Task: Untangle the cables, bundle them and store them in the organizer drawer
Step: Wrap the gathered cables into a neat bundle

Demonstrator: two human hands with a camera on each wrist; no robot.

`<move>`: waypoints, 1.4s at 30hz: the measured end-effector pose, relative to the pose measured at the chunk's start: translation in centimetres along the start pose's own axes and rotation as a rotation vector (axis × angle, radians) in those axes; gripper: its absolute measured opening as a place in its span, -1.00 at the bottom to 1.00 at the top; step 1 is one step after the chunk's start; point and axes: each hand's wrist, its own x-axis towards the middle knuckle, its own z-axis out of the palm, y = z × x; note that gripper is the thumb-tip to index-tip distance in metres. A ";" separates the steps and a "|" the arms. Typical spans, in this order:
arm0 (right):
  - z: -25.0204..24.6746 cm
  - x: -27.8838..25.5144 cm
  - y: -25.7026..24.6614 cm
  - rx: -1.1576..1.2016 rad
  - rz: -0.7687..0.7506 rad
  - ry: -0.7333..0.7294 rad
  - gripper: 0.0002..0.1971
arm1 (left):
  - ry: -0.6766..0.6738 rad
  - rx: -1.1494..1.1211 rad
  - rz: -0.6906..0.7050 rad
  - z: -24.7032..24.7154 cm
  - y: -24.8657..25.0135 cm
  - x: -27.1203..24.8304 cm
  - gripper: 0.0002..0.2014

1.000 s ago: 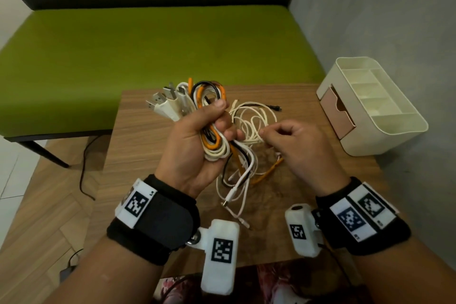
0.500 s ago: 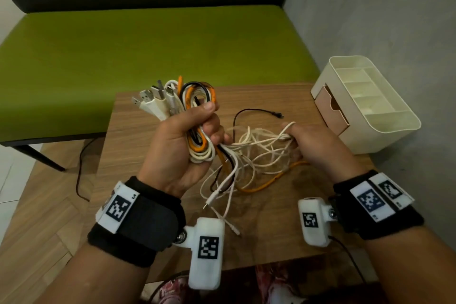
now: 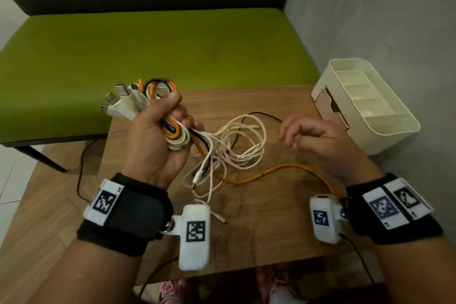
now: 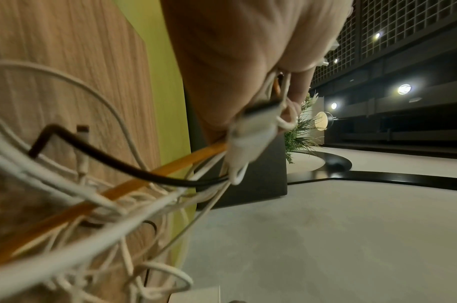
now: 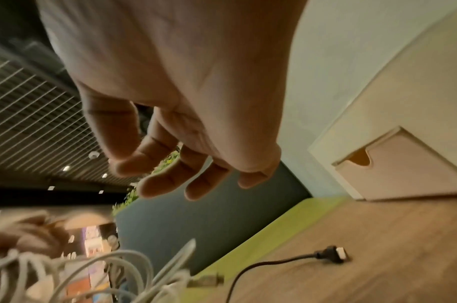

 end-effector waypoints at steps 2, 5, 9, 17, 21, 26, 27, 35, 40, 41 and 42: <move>0.2 -0.1 0.0 -0.105 0.068 -0.004 -0.90 | -0.013 0.001 0.001 0.0 -0.1 0.0 -0.92; 1.5 0.0 -0.2 -0.207 0.034 0.108 -0.82 | -0.040 0.013 -0.016 0.3 -0.3 -0.1 -0.91; 3.7 0.4 -0.8 -0.230 -0.051 0.121 -0.96 | -0.074 0.028 -0.023 0.8 -0.6 -0.5 -0.92; 4.5 0.7 -0.9 -0.402 0.190 -0.165 -0.81 | -0.129 0.044 -0.033 1.2 -1.0 -1.0 -0.94; 4.6 0.8 0.1 -0.670 0.237 -0.334 -0.67 | -0.107 0.048 -0.011 0.9 -0.6 -0.9 -0.94; 3.3 0.9 0.3 -0.580 0.147 0.026 -0.91 | -0.095 0.053 0.007 0.3 0.0 -0.5 -0.94; 2.8 0.9 0.3 -0.506 0.137 0.104 -0.92 | -0.090 0.051 0.012 0.1 0.1 -0.4 -0.94; 1.3 0.6 0.7 0.063 0.248 0.278 -0.80 | -0.086 0.061 0.032 -0.1 0.3 0.0 -0.92; 0.2 0.8 1.8 -0.060 0.341 0.467 -0.81 | -0.079 0.040 0.047 -0.5 0.6 0.4 -0.87; 0.2 0.9 2.3 -0.162 0.349 0.492 -0.80 | -0.080 0.045 0.049 -0.5 0.6 0.4 -0.87; 0.2 0.9 2.7 -0.269 0.353 0.508 -0.80 | -0.081 0.050 0.052 -0.4 0.4 0.4 -0.87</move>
